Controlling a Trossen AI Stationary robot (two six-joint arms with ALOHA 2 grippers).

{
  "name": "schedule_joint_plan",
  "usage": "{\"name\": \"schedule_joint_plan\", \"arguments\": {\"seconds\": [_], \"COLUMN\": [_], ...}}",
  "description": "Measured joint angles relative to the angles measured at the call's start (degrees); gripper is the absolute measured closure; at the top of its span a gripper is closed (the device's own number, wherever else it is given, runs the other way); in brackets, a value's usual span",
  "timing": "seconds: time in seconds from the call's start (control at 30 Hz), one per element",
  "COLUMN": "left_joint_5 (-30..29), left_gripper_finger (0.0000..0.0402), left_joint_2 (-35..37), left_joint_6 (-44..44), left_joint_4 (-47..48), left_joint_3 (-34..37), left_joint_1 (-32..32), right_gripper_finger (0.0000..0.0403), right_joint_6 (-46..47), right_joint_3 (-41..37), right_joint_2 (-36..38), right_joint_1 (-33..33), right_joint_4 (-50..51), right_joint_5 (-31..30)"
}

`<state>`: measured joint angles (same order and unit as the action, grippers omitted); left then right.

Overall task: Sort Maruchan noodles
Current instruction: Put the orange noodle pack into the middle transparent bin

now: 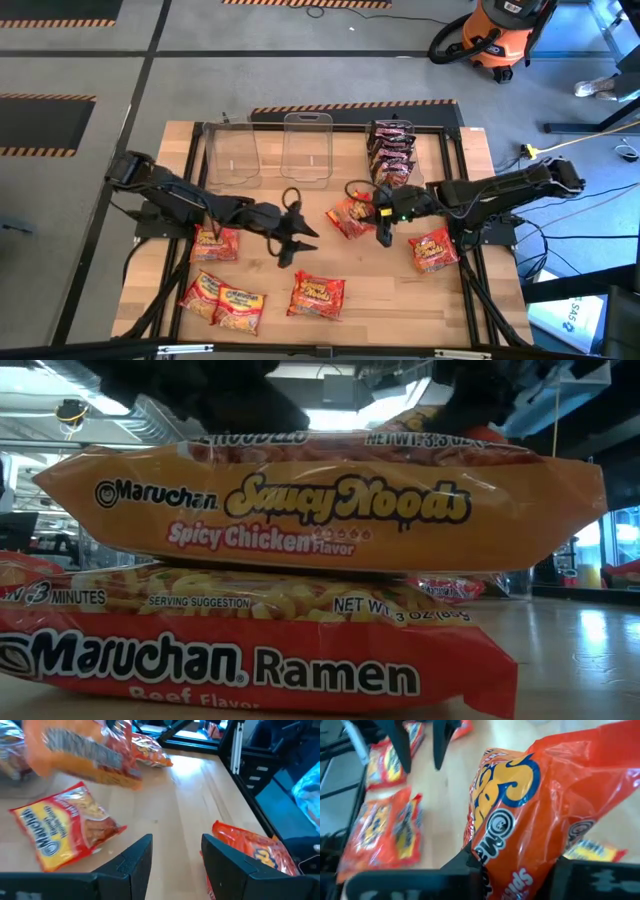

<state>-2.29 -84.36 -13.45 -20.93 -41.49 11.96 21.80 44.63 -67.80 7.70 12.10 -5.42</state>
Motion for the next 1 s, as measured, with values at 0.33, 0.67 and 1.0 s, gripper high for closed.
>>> {"name": "schedule_joint_plan", "arguments": {"seconds": [0.33, 0.67, 1.0], "left_joint_5": [0.11, -0.21, -0.17], "left_gripper_finger": [0.0237, 0.0237, 0.0237], "left_joint_2": [6.3, 6.32, 6.32], "left_joint_6": [0.31, 0.49, 0.48], "left_joint_4": [-4.3, -5.62, -5.25], "left_joint_3": [10.16, 10.93, 10.92], "left_joint_1": [-2.79, -8.28, -8.69], "right_gripper_finger": [0.0352, 0.0352, 0.0352], "right_joint_6": [-12.55, -28.09, -45.29], "right_joint_3": [7.45, 25.98, 48.72], "right_joint_2": [-0.14, -11.12, -31.74], "right_joint_1": [-10.42, -23.06, -32.26], "right_joint_4": [0.32, 12.12, 17.63], "right_joint_5": [0.16, 1.51, 5.15]}}
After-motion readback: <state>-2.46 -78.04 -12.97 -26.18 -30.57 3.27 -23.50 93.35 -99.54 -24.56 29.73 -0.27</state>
